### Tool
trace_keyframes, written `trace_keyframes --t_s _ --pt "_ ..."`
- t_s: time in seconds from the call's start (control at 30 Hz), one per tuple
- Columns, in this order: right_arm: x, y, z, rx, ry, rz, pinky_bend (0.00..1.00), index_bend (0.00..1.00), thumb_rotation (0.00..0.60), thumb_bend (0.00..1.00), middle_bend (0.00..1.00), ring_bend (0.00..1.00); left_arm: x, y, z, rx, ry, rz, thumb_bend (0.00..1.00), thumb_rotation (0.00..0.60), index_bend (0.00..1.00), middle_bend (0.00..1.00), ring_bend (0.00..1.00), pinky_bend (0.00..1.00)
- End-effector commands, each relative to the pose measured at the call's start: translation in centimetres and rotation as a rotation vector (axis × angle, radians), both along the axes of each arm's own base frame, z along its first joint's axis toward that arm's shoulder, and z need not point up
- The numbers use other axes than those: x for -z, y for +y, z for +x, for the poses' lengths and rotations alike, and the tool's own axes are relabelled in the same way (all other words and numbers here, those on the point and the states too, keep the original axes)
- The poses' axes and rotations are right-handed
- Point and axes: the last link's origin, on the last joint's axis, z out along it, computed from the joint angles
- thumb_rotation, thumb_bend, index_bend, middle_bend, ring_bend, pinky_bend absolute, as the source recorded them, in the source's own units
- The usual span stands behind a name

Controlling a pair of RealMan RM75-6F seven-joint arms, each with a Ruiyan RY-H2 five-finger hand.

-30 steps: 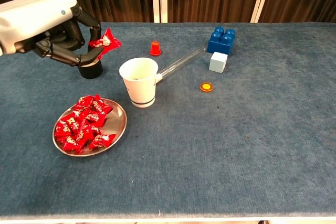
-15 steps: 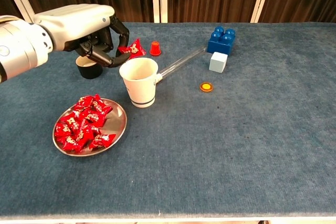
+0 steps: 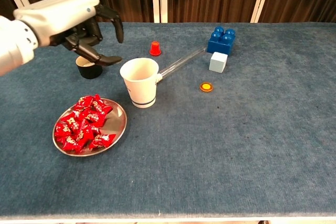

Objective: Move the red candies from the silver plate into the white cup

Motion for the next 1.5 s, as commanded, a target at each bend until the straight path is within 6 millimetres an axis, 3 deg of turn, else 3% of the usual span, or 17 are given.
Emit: trace_keyframes --t_s 0.03,0.17,0.33,0.6,0.83,1.2,1.5 --pt "0.0 -0.1 0.1 -0.006 0.001 0.001 0.00 0.00 0.600 0.33 0.03 0.00 -1.5 -1.9 -2.9 -0.030 -0.004 0.018 0.18 0.484 0.42 0.96 0.93 0.86" --pt "0.2 -0.3 0.3 -0.016 0.002 0.008 0.00 0.00 0.600 0.33 0.03 0.00 -1.2 -3.3 -5.5 -0.025 0.064 -0.004 0.20 0.481 0.42 0.96 0.93 0.86" --pt "0.4 -0.2 0.7 -0.027 0.006 0.011 0.00 0.00 0.600 0.33 0.03 0.00 0.8 -3.8 -7.4 -0.061 0.116 -0.067 0.21 0.477 0.42 0.96 0.93 0.86" --pt "0.2 -0.1 1.0 -0.032 0.009 0.008 0.00 0.00 0.600 0.33 0.03 0.00 2.8 -2.8 -7.8 -0.116 0.133 -0.108 0.23 0.447 0.42 0.96 0.93 0.86" --pt "0.3 0.0 0.8 -0.025 0.004 0.010 0.00 0.00 0.600 0.33 0.03 0.00 3.2 -2.3 -7.8 -0.151 0.133 -0.129 0.23 0.415 0.44 0.96 0.93 0.86" --pt "0.3 -0.1 0.7 -0.021 0.004 0.011 0.00 0.00 0.600 0.33 0.03 0.00 3.7 -2.0 -8.0 -0.165 0.150 -0.138 0.24 0.411 0.47 0.96 0.93 0.86" --pt "0.4 -0.2 0.6 -0.017 0.005 0.013 0.00 0.00 0.600 0.33 0.03 0.00 4.1 -1.8 -8.3 -0.168 0.167 -0.160 0.35 0.421 0.61 0.96 0.93 0.86"
